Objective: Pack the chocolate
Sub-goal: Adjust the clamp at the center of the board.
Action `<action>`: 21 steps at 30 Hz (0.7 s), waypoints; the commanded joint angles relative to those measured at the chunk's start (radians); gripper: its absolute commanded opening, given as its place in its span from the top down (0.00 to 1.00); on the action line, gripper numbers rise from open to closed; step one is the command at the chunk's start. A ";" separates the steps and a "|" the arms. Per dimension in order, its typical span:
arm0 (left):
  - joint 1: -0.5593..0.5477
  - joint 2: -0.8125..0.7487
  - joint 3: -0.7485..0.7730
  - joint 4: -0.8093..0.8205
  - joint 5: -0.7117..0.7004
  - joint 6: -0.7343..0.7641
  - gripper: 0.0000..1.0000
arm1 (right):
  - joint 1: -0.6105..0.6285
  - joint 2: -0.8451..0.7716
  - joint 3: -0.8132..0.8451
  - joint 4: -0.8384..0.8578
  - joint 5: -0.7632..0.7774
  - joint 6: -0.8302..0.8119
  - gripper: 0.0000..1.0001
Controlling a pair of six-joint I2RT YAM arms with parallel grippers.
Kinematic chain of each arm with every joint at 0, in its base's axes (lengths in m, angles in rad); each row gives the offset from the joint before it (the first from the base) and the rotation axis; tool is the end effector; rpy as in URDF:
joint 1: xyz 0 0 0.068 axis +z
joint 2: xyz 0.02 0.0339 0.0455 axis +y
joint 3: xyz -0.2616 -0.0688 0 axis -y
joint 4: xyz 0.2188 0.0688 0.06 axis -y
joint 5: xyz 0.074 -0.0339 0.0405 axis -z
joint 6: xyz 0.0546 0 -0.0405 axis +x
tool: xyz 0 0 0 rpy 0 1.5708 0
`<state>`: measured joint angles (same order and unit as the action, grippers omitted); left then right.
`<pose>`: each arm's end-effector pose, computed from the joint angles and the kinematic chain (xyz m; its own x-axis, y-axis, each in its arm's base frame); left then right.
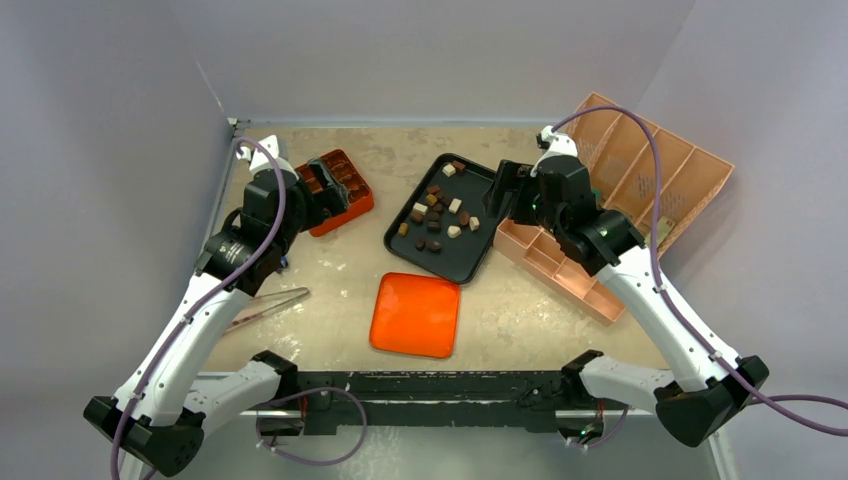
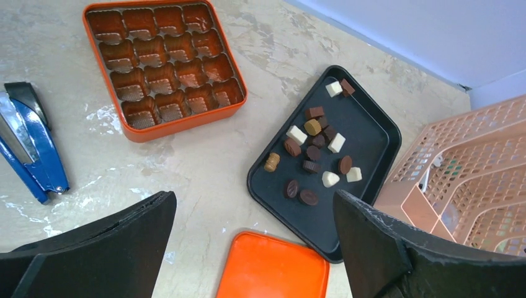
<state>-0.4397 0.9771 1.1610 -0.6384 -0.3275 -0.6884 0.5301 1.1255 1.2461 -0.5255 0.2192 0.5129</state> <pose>0.1801 -0.0653 0.3742 -0.3967 -0.4782 -0.7836 -0.1431 0.8754 -0.4617 0.2082 0.1082 0.3853 -0.4537 0.2893 -0.8429 -0.1130 0.9195 0.3764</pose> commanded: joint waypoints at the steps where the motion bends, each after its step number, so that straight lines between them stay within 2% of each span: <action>1: -0.004 -0.011 0.025 0.022 -0.076 -0.028 0.02 | 0.005 -0.019 0.000 0.034 0.006 0.008 0.01; 11: -0.004 0.077 0.071 -0.109 -0.322 -0.183 0.05 | 0.005 -0.043 -0.032 0.050 -0.011 0.021 0.01; 16: -0.001 0.147 0.091 -0.264 -0.489 -0.456 0.14 | 0.005 -0.057 -0.045 0.076 -0.036 0.032 0.01; 21: 0.026 0.230 0.107 -0.418 -0.488 -0.688 0.19 | 0.005 -0.076 -0.096 0.121 -0.059 0.036 0.01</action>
<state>-0.4374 1.1664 1.2255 -0.9047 -0.7498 -1.1286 0.5301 1.0832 1.1805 -0.4759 0.1883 0.5320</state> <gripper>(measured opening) 0.831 0.987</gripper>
